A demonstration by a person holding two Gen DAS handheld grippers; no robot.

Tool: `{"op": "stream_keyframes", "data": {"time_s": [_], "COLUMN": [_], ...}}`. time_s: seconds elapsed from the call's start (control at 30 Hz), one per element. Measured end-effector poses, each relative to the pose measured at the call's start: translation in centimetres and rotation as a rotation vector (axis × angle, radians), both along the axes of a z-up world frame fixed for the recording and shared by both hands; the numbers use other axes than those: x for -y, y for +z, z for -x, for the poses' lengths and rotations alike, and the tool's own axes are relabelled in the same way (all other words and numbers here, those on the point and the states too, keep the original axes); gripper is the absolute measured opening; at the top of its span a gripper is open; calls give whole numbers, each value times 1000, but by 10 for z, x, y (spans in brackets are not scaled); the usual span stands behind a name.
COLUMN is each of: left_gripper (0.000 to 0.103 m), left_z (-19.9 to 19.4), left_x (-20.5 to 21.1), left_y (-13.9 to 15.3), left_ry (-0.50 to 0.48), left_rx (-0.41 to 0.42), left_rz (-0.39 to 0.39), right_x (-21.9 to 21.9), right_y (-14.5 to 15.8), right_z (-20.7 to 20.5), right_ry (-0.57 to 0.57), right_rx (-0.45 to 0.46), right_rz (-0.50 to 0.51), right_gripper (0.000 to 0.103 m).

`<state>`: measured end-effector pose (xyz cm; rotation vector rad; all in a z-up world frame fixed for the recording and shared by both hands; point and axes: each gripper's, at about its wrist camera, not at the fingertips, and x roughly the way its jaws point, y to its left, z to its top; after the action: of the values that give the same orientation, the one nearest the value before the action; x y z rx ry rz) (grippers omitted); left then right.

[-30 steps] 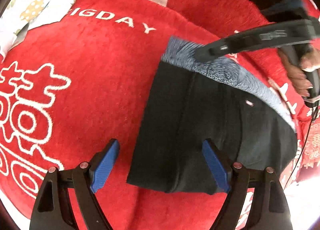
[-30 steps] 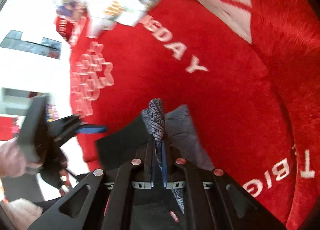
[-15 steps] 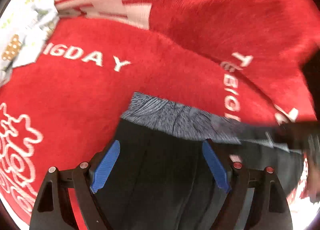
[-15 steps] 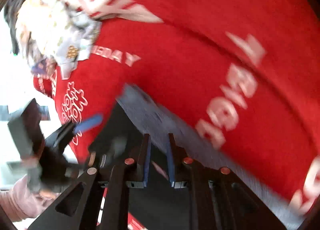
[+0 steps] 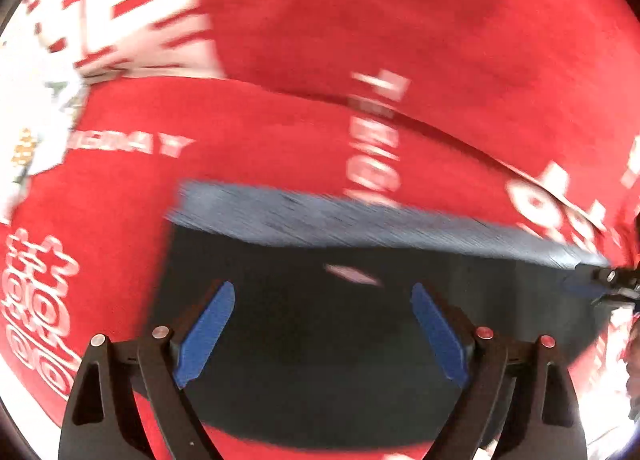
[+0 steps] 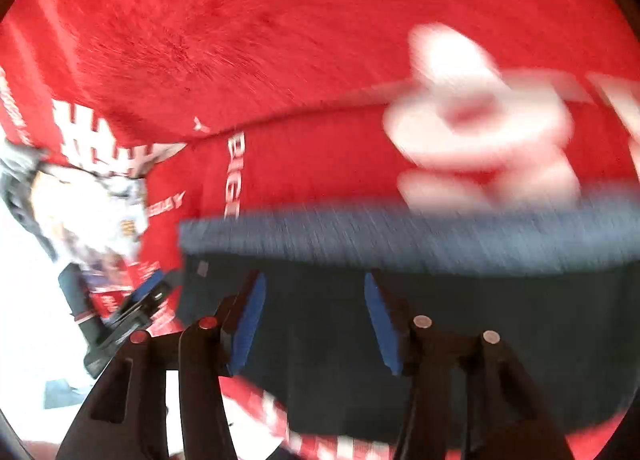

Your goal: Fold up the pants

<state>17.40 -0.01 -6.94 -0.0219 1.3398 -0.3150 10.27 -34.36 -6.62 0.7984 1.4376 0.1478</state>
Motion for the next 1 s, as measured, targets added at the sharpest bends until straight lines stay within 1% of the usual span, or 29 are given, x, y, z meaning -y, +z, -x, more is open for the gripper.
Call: {"op": "stream_keyframes", "data": {"time_s": [0.07, 0.13, 0.23, 0.27, 0.3, 0.37, 0.4, 0.43, 0.47, 0.6, 0.67, 0.73, 0.77, 0.8, 0.83, 0.9, 0.93, 0.97, 1.0], "left_gripper": [91, 91, 91, 91, 91, 91, 91, 91, 91, 91, 92, 92, 92, 92, 92, 92, 92, 92, 92], "left_z": [16, 35, 49, 52, 53, 64, 67, 68, 67, 64, 64, 68, 70, 71, 73, 78, 80, 83, 83], "left_x": [26, 52, 72, 73, 73, 80, 85, 88, 87, 82, 84, 84, 87, 89, 93, 96, 97, 99, 99], "left_y": [0, -4, -17, -22, -28, -30, -30, -30, -34, -33, -33, -35, -36, -36, -38, -37, -38, -39, -39], "left_ry": [-50, -84, -62, -54, -56, -99, -133, -153, -159, -139, -150, -170, -181, -194, -209, -237, -252, -267, -275], "left_rx": [-31, -62, -135, -145, -143, -105, -96, -92, -92, -110, -105, -91, -84, -77, -72, -57, -44, -31, -27], "left_rz": [25, 30, 45, 35, 16, -24, -57, -73, -76, -45, -64, -94, -107, -120, -134, -155, -166, -178, -184], "right_x": [16, 29, 48, 55, 58, 60, 61, 60, 62, 64, 68, 65, 65, 66, 66, 64, 62, 60, 59], "right_y": [-1, -8, -22, -26, -30, -35, -37, -39, -39, -37, -40, -45, -48, -48, -45, -26, -22, -26, -35], "right_z": [44, 89, 133, 144, 152, 159, 160, 160, 162, 165, 163, 153, 150, 148, 145, 143, 145, 149, 155], "right_ry": [-66, -159, -275, -318, -353, -375, -372, -377, -385, -397, -425, -422, -413, -405, -384, -318, -282, -259, -264], "right_rx": [-46, -104, -155, -161, -155, -141, -144, -146, -143, -113, -90, -74, -84, -95, -102, -43, -41, -62, -101], "right_rz": [-74, -136, -171, -194, -222, -234, -227, -234, -247, -255, -276, -270, -260, -244, -220, -152, -104, -75, -71], "right_gripper": [56, 56, 54, 52, 52, 52, 52, 52, 52, 52, 51, 50, 27, 7, 8, 7, 7, 7, 8]}}
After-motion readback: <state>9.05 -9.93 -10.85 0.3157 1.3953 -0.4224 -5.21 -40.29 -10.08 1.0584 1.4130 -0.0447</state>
